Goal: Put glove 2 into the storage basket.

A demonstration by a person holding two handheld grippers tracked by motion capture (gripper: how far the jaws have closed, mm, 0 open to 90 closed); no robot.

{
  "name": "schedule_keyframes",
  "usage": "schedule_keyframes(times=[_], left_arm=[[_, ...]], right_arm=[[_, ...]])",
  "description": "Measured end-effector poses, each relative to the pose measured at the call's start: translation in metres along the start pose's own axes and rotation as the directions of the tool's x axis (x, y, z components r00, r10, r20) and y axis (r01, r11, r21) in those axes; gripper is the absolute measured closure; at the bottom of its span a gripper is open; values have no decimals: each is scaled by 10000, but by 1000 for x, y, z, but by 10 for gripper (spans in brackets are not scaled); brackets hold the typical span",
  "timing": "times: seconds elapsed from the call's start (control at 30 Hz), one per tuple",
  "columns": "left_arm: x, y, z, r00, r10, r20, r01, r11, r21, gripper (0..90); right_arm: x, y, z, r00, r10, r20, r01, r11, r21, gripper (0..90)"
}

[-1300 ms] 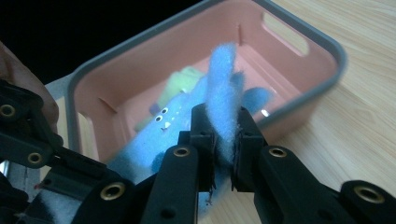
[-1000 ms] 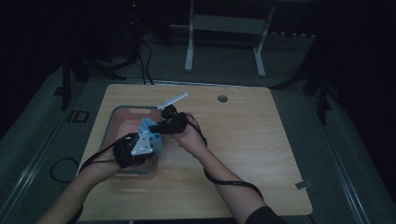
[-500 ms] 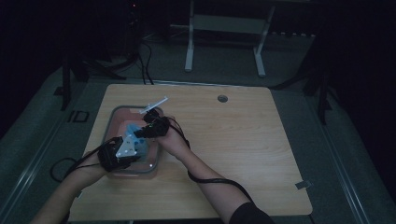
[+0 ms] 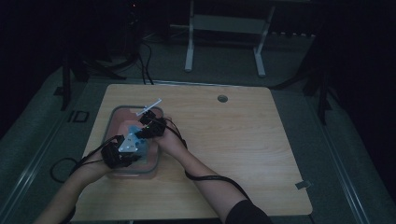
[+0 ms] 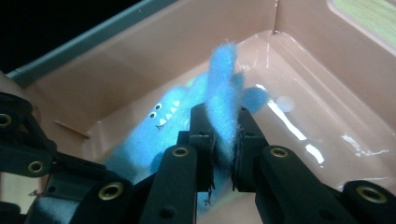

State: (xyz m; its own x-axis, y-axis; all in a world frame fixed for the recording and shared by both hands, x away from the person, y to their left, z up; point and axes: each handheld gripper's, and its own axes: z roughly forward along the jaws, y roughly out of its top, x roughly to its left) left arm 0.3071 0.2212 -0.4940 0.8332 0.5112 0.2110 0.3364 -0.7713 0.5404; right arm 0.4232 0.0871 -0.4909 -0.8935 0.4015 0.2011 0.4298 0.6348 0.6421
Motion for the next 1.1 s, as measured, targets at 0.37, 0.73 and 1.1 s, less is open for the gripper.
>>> schedule_keyframes(times=[0.37,0.73,1.1], left_arm=[[1,2,3,9997,-119,214,113,9995,284,732],[3,1,0,9971,-762,5,762,9971,1,492],[2,7,-22,9832,-1804,-296,1775,9808,-806,140]], right_arm=[[-6,3,5,9995,298,81,-299,9994,169,630],[-10,5,-19,9998,149,104,-147,9997,-220,424],[-5,-1,-49,9981,-8,-609,-30,9981,-616,184]])
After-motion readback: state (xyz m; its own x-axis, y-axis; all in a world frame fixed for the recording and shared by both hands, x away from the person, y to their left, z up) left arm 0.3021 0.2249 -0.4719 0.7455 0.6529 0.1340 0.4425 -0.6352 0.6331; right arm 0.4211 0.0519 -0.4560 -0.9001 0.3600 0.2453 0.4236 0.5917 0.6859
